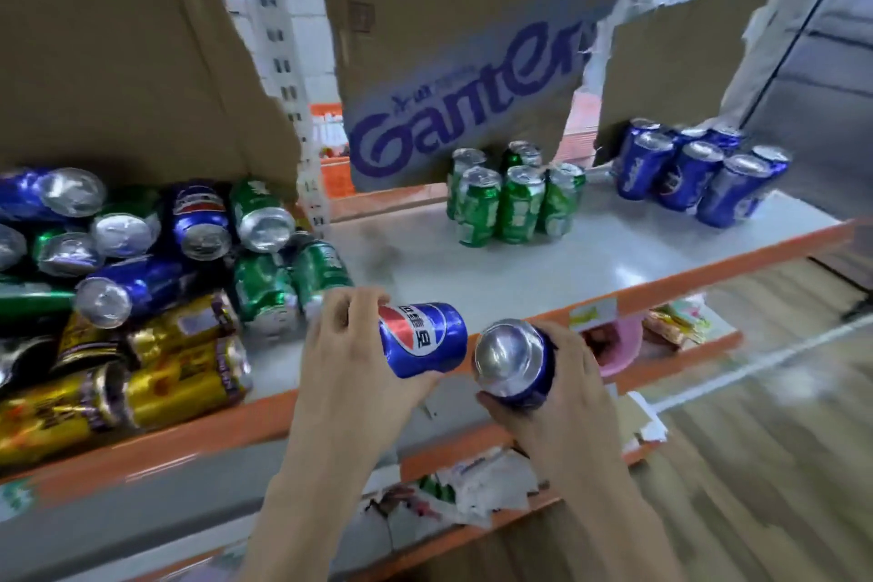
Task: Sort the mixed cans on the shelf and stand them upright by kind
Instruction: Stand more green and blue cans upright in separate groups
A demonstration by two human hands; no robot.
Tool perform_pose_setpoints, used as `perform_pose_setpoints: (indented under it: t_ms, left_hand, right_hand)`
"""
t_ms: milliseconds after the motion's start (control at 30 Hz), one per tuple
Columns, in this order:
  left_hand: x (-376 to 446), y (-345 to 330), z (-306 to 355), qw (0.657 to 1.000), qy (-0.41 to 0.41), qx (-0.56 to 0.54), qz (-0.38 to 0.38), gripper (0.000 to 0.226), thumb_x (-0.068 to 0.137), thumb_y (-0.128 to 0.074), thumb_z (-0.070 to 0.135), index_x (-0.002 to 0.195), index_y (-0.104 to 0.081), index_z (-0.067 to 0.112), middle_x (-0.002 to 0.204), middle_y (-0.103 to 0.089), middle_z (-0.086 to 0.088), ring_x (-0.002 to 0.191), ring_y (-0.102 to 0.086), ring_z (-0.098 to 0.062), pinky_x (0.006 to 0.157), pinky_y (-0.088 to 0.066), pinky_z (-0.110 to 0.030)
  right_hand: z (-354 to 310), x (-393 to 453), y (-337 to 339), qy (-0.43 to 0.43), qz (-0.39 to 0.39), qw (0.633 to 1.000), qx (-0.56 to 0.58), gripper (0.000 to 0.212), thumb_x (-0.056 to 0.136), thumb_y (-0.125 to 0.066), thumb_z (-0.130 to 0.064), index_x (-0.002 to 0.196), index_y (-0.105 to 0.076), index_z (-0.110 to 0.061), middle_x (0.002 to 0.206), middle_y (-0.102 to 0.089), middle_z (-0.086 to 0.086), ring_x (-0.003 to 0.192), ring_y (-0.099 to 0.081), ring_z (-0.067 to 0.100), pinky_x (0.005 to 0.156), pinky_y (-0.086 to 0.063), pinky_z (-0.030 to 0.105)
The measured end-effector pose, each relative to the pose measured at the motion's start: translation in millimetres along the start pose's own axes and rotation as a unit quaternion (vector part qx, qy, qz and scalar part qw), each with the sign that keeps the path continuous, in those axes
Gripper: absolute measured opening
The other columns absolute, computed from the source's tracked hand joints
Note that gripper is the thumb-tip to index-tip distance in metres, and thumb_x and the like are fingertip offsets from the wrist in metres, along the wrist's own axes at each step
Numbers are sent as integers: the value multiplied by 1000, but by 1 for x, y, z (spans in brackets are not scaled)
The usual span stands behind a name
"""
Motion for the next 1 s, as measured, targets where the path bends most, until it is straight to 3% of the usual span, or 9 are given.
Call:
perform_pose_setpoints:
  t_ms: [133, 267, 367, 500, 633, 733, 800, 900, 1000]
  left_hand:
    - [6, -53, 71, 997, 61, -43, -25, 80, 48, -91, 35, 109, -45, 11, 98, -37, 5, 90, -48, -22, 72, -33, -27]
    - [10, -98, 120, 996, 45, -65, -35, 77, 50, -90, 35, 107, -43, 14, 99, -37, 6, 89, -47, -17, 71, -35, -23]
    - [20, -123, 143, 997, 25, -51, -45, 74, 52, -89, 36, 109, -45, 16, 100, -33, 8, 89, -44, -12, 68, -33, -15]
    - [44, -155, 165, 998, 3, -44, -34, 73, 50, -90, 32, 106, -45, 20, 105, -28, 7, 94, -47, -16, 79, -47, -29]
    - [75, -191, 181, 999, -24, -23, -37, 79, 49, -89, 30, 111, -40, 21, 105, -29, 7, 95, -44, -15, 81, -47, -33]
    - [103, -222, 194, 997, -58, -14, -38, 85, 44, -89, 30, 109, -33, 23, 107, -44, -4, 91, -53, -27, 75, -48, -38]
    - [122, -241, 202, 997, -60, -19, -39, 83, 42, -87, 31, 107, -37, 17, 103, -49, -8, 87, -53, -30, 72, -43, -36]
    - [148, -267, 212, 996, -83, -4, -39, 86, 36, -89, 32, 102, -36, 20, 96, -53, -6, 80, -54, -31, 72, -42, -35]
    - [167, -289, 220, 993, -109, -2, -47, 87, 37, -90, 27, 105, -37, 22, 102, -53, -5, 83, -54, -29, 75, -45, -37]
  right_hand:
    - [66, 20, 47, -19, -7, 1000, 13, 81, 50, -90, -23, 113, -41, -21, 105, -57, 2, 92, -53, 15, 78, -41, 24]
    - [120, 41, 82, -41, -7, 999, 18, 74, 53, -89, -22, 114, -49, -10, 105, -55, -3, 93, -53, 17, 75, -38, 22]
    - [150, 54, 96, -57, 0, 998, 26, 73, 53, -90, -21, 113, -50, -9, 102, -47, -10, 90, -48, 10, 74, -35, 12]
    - [185, 76, 104, -57, 3, 998, 38, 73, 55, -90, -22, 114, -48, -13, 105, -48, -8, 91, -52, 16, 75, -41, 23]
    - [218, 105, 104, -60, 9, 997, 47, 78, 54, -89, -19, 113, -40, -29, 103, -50, -9, 91, -51, 13, 76, -37, 17]
    - [244, 132, 101, -64, 1, 998, 14, 80, 52, -89, -18, 120, -47, -15, 106, -57, 1, 94, -55, 21, 76, -40, 25]
    - [260, 151, 102, -66, -19, 998, -2, 82, 53, -88, -17, 124, -49, -7, 113, -57, 6, 100, -53, 19, 80, -36, 19]
    - [281, 176, 108, -62, -8, 998, -26, 78, 54, -88, -17, 123, -51, -9, 113, -56, 3, 101, -47, 12, 70, -33, 10]
    - [302, 193, 115, -87, 5, 996, -20, 77, 55, -88, -17, 122, -51, -12, 112, -55, 0, 100, -46, 9, 73, -33, 12]
Point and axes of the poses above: each hand's wrist, its own x-axis towards the middle knuckle, its own y-axis out of the back of the hand, z = x × y, the point moved 1 cm from there along x, towards the middle knuckle
